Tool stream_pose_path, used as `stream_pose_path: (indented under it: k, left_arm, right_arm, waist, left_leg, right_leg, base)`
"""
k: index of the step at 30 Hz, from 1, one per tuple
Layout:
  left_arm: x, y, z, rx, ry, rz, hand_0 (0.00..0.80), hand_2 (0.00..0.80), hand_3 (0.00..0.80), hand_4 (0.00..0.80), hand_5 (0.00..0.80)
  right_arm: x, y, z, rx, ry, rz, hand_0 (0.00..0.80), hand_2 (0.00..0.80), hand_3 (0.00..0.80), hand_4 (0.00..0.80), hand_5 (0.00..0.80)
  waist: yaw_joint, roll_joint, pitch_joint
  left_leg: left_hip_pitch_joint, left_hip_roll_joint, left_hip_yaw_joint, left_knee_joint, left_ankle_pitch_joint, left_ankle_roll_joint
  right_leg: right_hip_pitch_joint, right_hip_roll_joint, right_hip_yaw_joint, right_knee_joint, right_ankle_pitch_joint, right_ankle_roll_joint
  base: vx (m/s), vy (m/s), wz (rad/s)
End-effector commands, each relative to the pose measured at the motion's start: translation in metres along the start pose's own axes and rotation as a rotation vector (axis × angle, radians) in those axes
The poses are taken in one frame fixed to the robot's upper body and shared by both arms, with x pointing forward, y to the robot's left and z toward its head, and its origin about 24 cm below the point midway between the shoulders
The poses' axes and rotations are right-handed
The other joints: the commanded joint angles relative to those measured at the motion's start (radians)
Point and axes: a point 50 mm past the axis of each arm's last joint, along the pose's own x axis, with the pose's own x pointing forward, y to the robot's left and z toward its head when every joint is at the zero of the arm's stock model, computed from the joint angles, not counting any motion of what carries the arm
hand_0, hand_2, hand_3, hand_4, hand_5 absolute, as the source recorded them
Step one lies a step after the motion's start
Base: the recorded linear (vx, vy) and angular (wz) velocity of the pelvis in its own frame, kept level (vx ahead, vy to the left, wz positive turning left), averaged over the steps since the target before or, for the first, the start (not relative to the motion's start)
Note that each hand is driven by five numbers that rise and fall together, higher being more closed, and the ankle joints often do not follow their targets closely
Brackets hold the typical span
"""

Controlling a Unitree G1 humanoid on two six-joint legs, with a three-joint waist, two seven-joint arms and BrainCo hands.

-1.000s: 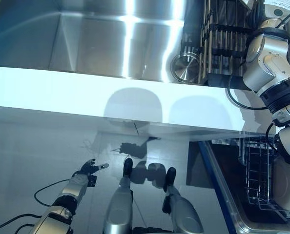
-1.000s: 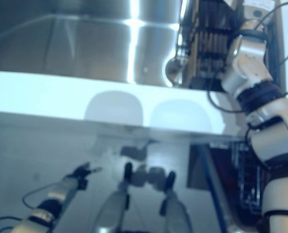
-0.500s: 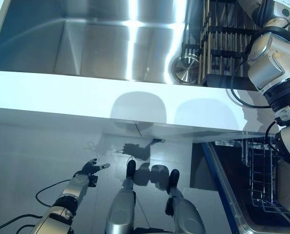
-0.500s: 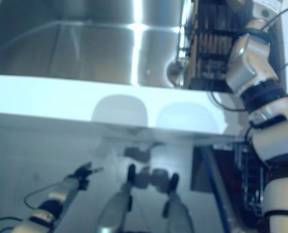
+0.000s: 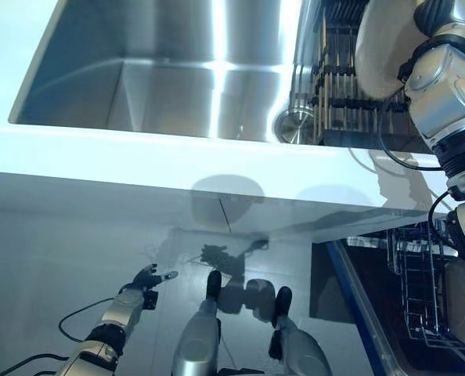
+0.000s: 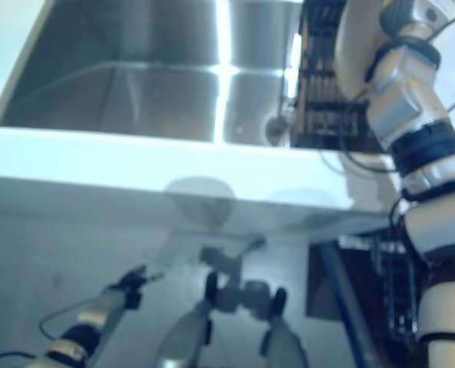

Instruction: Take plates into dishwasher

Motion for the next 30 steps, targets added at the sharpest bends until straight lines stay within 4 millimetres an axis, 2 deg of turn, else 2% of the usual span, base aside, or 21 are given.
stream_pose_path:
  k: [1,13,30]
  left_arm:
    - [-0.001,0.000,-0.011,0.111,0.033,-0.005,0.000,0.000,0.000,0.000,0.000]
    - [-0.006,0.006,-0.034,0.157,0.100,-0.013,0.000,0.000,0.000,0.000,0.000]
    - [-0.010,0.009,-0.050,0.205,0.147,-0.033,0.000,0.000,0.000,0.000,0.000]
  right_arm:
    - [0.012,-0.026,-0.003,-0.020,-0.037,-0.064,0.800,0.800,0.800,0.800,0.800]
    - [0.011,-0.019,-0.018,-0.022,-0.020,0.116,0.800,0.800,0.800,0.800,0.800]
    - [0.006,-0.015,-0.036,-0.029,-0.018,0.213,0.800,0.800,0.800,0.800,0.800]
  waist:
    - [0.007,-0.060,-0.117]
    - [0.007,-0.089,-0.199]
    - [-0.016,-0.105,-0.259]
  left_leg:
    - [0.066,-0.019,0.027,0.000,-0.109,0.023]
    - [0.137,-0.010,0.033,-0.002,-0.128,0.015]
    - [0.195,-0.001,0.059,-0.004,-0.149,0.012]
  right_leg:
    - [-0.008,-0.029,0.014,0.041,-0.046,0.042]
    - [0.079,-0.027,0.015,0.015,-0.055,0.045]
    - [0.135,-0.027,0.034,-0.001,-0.064,0.055]
  base:
    - [0.040,-0.013,0.00]
    - [0.057,-0.019,0.00]
    - [0.036,-0.009,-0.04]
